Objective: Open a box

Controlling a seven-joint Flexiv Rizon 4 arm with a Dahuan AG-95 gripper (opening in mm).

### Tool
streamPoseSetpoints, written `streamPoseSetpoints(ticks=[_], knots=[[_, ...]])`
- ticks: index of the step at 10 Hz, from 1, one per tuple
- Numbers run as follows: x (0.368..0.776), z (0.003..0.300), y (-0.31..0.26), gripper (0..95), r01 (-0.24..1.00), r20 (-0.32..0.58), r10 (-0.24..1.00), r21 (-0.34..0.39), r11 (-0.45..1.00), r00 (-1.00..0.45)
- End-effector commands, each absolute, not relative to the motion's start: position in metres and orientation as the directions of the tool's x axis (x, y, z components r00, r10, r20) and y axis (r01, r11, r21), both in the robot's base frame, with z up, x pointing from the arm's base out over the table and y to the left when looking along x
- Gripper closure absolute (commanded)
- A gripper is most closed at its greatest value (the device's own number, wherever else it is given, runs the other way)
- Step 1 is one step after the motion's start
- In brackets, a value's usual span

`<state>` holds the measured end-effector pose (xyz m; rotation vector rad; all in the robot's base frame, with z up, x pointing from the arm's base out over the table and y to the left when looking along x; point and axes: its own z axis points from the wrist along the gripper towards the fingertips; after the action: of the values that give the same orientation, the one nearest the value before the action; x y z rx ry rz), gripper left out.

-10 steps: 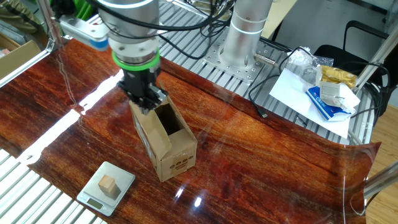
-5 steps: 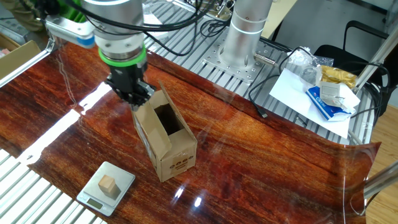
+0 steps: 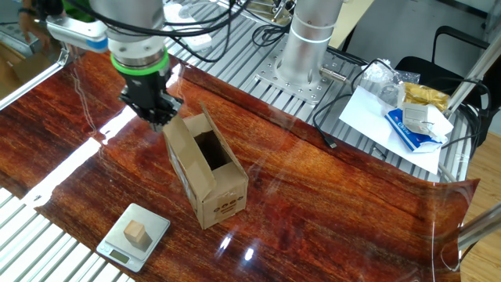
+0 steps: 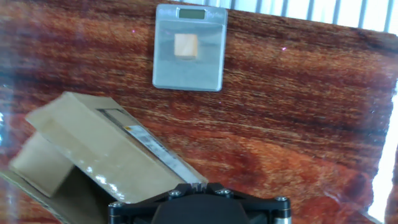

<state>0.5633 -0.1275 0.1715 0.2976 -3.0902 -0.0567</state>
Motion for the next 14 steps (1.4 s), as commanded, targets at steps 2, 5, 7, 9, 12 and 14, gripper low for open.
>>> streamPoseSetpoints(ticks=[2,5,7,9,12,14], knots=[[0.562,0.164,-0.141,95.0,-0.211,0.032,-0.212,0.044,0.977,-0.977],[0.562,0.154,-0.151,95.0,-0.227,0.028,-0.228,0.050,0.973,-0.973],[0.568,0.147,-0.157,95.0,-0.238,0.028,-0.240,0.051,0.970,-0.970],[0.575,0.141,-0.164,95.0,-0.240,0.030,-0.242,0.061,0.969,-0.970],[0.578,0.122,-0.163,95.0,-0.229,0.011,-0.231,0.089,0.969,-0.973],[0.579,0.113,-0.162,95.0,-0.225,-0.015,-0.225,0.080,0.971,-0.974]])
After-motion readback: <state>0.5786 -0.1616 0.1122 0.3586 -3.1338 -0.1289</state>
